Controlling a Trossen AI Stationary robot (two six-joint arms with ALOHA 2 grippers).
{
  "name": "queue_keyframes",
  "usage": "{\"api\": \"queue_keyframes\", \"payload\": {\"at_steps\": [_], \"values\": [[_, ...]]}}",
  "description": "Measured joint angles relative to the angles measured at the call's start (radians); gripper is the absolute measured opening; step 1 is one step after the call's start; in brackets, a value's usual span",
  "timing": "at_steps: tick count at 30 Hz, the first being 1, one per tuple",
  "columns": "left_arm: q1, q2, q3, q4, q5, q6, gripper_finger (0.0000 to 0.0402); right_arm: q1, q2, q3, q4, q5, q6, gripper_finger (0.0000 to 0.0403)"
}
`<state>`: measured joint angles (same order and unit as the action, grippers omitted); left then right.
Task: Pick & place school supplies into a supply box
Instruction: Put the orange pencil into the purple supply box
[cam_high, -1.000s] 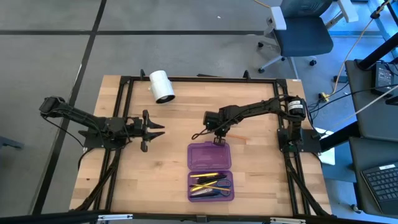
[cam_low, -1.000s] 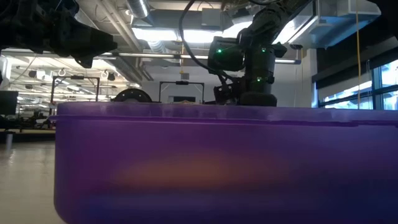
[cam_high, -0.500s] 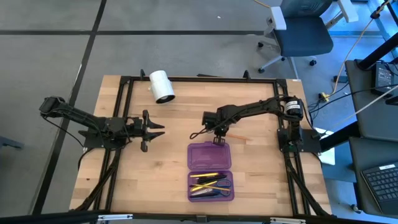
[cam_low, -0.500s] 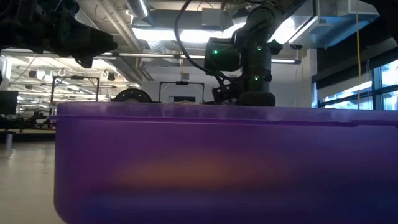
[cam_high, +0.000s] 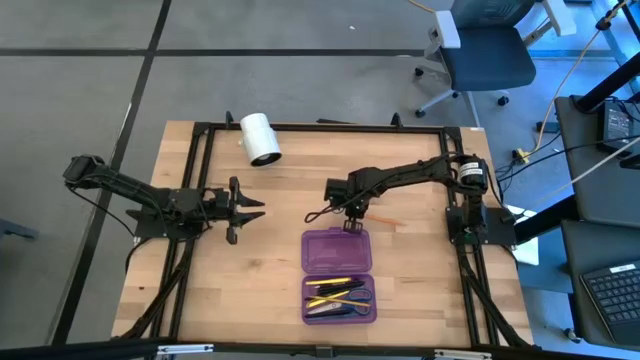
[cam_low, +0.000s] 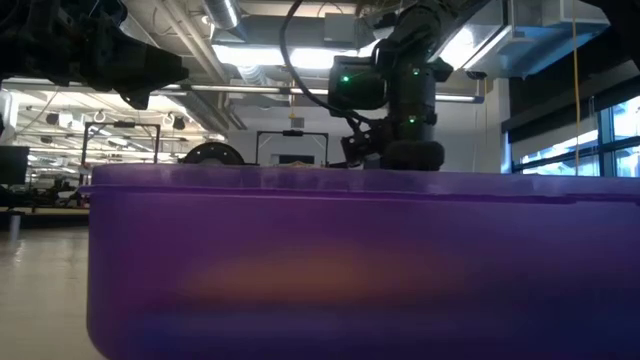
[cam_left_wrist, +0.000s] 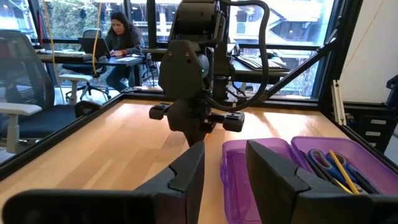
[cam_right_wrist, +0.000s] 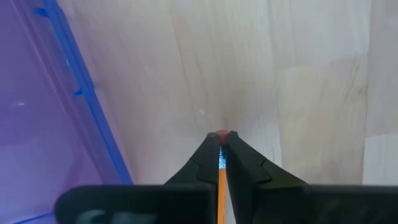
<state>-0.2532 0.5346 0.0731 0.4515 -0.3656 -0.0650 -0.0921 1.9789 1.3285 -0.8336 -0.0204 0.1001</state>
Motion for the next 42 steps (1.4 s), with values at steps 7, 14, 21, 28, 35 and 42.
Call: {"api": "queue_keyframes", "payload": {"at_steps": [7,14,21,28,35,42], "values": [[0.0,0.0,0.0,0.0,0.0,0.0,0.0112,0.027,-0.001,0.001,-0.018,0.0,-0.001,0.0017],[0.0,0.0,0.0,0.0,0.0,0.0,0.0112,0.044,-0.002,0.002,-0.028,0.0,-0.004,0.0017],[0.0,0.0,0.0,0.0,-0.001,0.0,0.0112,0.044,-0.011,0.044,-0.116,0.0,-0.004,0.0017],[0.0,0.0,0.0,-0.001,-0.004,0.0,0.0112,0.072,-0.011,0.164,-0.178,-0.006,0.0,0.0017],[0.0,0.0,0.0,-0.001,-0.005,0.0,0.0112,0.177,-0.011,0.331,-0.226,-0.118,0.08,0.0017],[0.0,0.0,0.0,-0.001,-0.004,0.0,0.0112,0.282,-0.011,0.486,-0.192,-0.235,0.222,0.0017]]}}
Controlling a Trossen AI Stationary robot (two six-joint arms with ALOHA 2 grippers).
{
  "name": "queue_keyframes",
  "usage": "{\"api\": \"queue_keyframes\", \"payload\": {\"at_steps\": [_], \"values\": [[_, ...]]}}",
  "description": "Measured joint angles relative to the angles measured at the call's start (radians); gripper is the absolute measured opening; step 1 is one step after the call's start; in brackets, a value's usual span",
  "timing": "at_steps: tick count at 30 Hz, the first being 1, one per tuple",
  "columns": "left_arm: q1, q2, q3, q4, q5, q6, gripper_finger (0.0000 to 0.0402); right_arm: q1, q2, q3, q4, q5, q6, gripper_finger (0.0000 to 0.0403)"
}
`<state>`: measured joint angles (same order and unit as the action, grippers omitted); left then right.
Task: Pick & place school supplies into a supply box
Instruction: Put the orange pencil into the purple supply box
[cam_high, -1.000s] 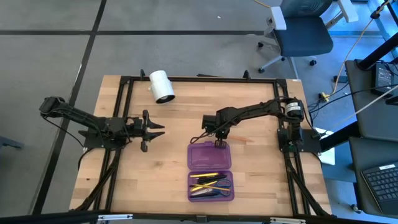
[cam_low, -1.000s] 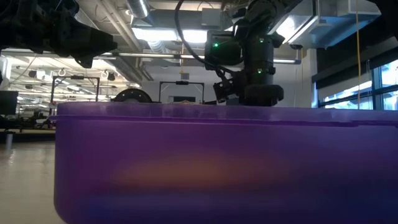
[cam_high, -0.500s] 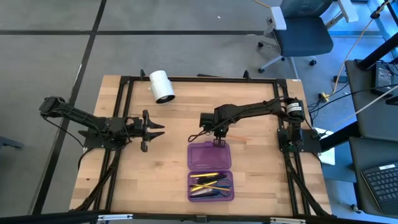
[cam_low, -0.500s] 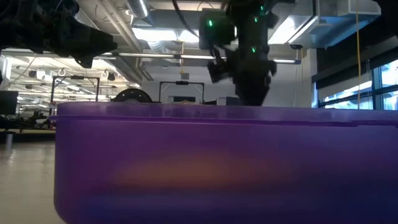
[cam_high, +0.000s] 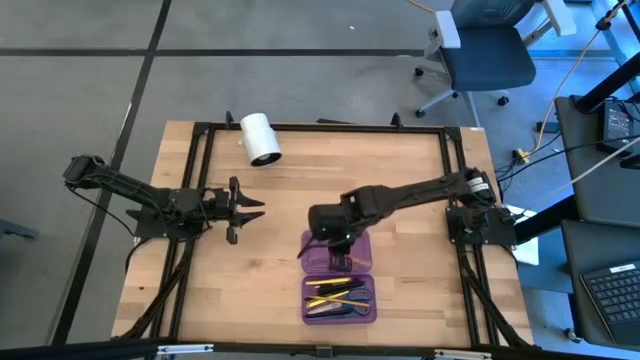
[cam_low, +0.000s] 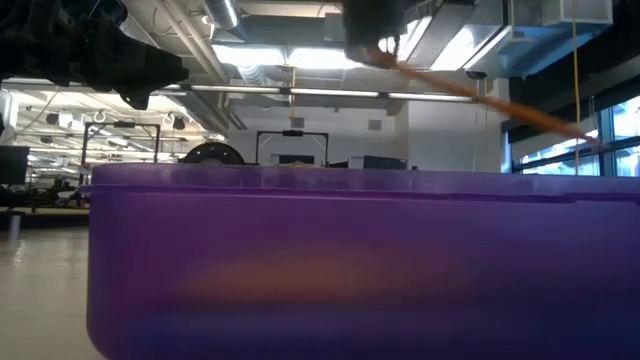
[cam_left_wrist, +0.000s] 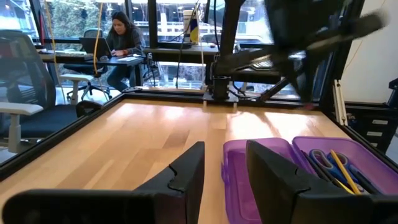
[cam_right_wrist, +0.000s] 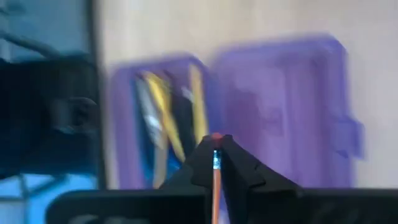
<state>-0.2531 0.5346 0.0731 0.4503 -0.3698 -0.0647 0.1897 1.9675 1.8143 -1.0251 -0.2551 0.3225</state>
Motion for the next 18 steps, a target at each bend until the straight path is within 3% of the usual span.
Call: {"api": "queue_keyframes", "payload": {"at_steps": [11,18], "values": [[0.0,0.0,0.0,-0.009,0.006,0.0,0.0112,0.08,0.015,-0.031,0.268,-0.037,0.195,0.0017],[0.0,0.0,0.0,-0.012,0.007,-0.001,0.0112,0.095,0.073,-0.091,0.355,-0.068,0.186,0.0017]]}}
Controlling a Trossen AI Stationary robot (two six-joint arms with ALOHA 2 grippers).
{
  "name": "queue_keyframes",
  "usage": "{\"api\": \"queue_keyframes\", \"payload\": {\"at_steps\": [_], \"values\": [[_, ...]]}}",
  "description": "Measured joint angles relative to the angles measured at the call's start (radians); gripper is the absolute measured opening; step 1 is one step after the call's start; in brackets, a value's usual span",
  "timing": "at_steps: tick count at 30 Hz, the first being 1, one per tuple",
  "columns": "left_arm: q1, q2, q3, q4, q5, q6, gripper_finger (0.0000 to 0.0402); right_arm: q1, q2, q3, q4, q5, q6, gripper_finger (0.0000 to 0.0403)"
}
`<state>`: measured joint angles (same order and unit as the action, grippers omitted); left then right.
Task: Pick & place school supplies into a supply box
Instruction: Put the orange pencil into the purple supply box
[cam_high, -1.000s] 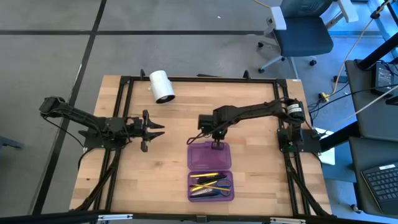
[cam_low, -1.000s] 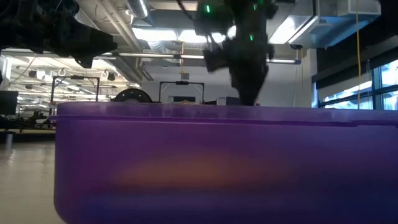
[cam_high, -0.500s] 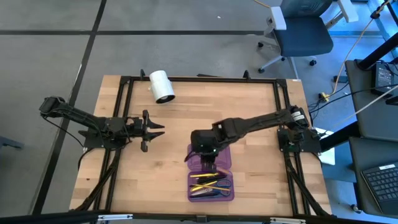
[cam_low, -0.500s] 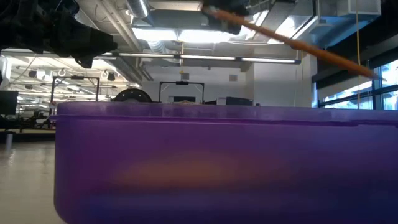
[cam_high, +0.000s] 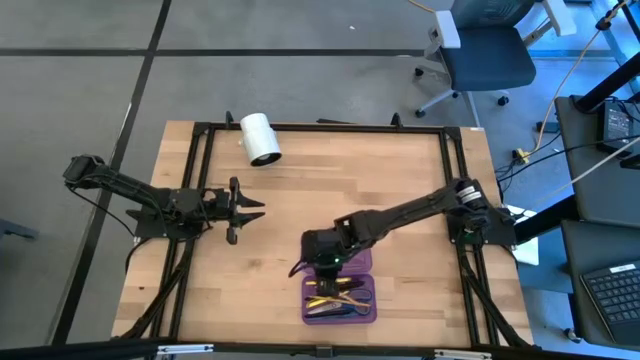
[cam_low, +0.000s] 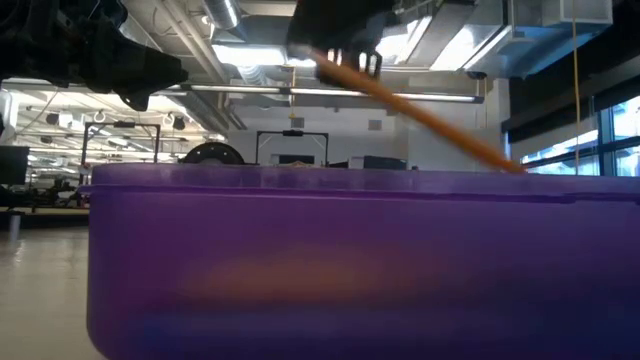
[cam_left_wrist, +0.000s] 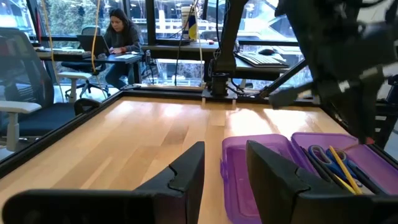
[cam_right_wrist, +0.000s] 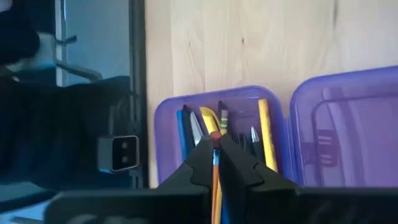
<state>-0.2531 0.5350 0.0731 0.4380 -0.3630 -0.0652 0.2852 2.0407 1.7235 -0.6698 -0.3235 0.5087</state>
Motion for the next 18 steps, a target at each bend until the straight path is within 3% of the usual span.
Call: {"api": "queue_keyframes", "payload": {"at_steps": [18], "values": [[0.0,0.0,0.0,-0.019,-0.001,0.0,0.0112,0.0,0.124,-0.005,0.026,-0.06,-0.118,0.0039]]}}
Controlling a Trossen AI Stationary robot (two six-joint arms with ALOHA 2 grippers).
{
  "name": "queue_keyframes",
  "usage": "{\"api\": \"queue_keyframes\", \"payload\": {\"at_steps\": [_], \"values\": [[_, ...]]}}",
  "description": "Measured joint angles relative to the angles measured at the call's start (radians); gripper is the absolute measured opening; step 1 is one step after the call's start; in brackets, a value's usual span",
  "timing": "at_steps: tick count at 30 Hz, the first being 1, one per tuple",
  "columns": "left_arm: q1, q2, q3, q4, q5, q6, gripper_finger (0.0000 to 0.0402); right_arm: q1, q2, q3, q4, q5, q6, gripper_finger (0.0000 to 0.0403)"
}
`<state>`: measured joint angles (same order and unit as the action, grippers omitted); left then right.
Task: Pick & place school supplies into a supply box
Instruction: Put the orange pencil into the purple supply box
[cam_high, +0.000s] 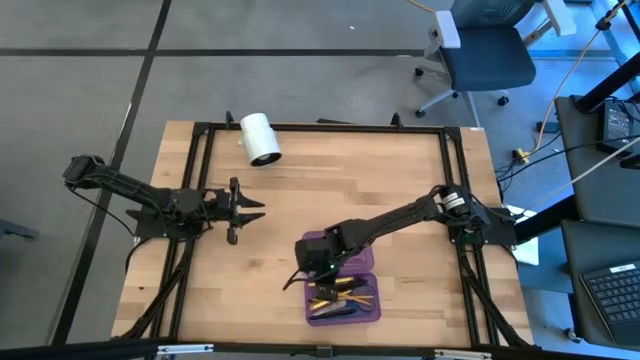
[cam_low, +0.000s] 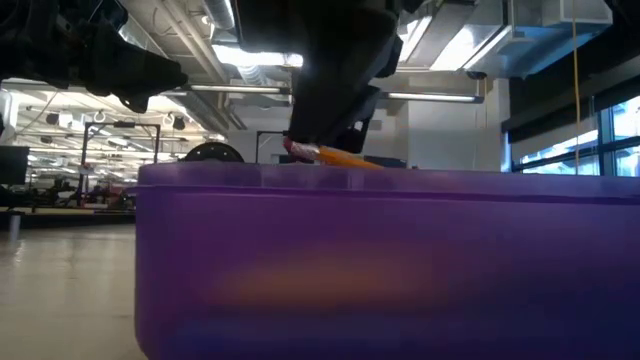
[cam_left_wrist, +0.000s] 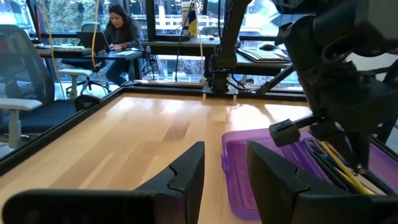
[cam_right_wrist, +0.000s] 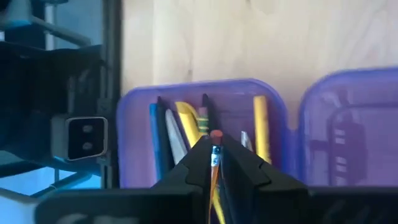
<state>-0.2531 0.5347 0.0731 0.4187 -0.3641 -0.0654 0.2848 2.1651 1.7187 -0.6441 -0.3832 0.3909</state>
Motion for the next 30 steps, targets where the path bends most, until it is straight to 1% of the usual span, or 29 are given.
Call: {"api": "queue_keyframes", "payload": {"at_steps": [8,10,13,18,21,26,30], "values": [[0.0,0.0,0.0,-0.001,0.0,-0.002,0.0112,0.001,0.0,0.0,0.021,-0.011,-0.03,0.004],[0.0,0.0,0.0,-0.001,0.0,-0.003,0.0112,0.001,0.0,0.0,0.022,-0.008,-0.034,0.0047],[0.0,0.0,0.0,-0.001,-0.001,-0.003,0.0112,0.001,0.0,0.0,0.022,-0.005,-0.035,0.0074],[0.0,0.0,0.0,-0.001,-0.001,-0.003,0.0112,0.001,0.0,0.0,0.02,-0.003,-0.04,0.0135],[0.0,0.0,0.0,-0.001,-0.001,-0.002,0.0112,0.003,0.0,0.0,0.023,-0.006,-0.074,0.0164],[0.0,0.0,0.0,-0.001,-0.001,-0.002,0.0112,0.009,0.0,0.0,0.03,-0.036,-0.083,0.0202],[0.0,0.0,0.0,0.003,-0.001,-0.001,0.0112,0.009,0.0,0.001,0.046,-0.037,-0.054,0.022]]}}
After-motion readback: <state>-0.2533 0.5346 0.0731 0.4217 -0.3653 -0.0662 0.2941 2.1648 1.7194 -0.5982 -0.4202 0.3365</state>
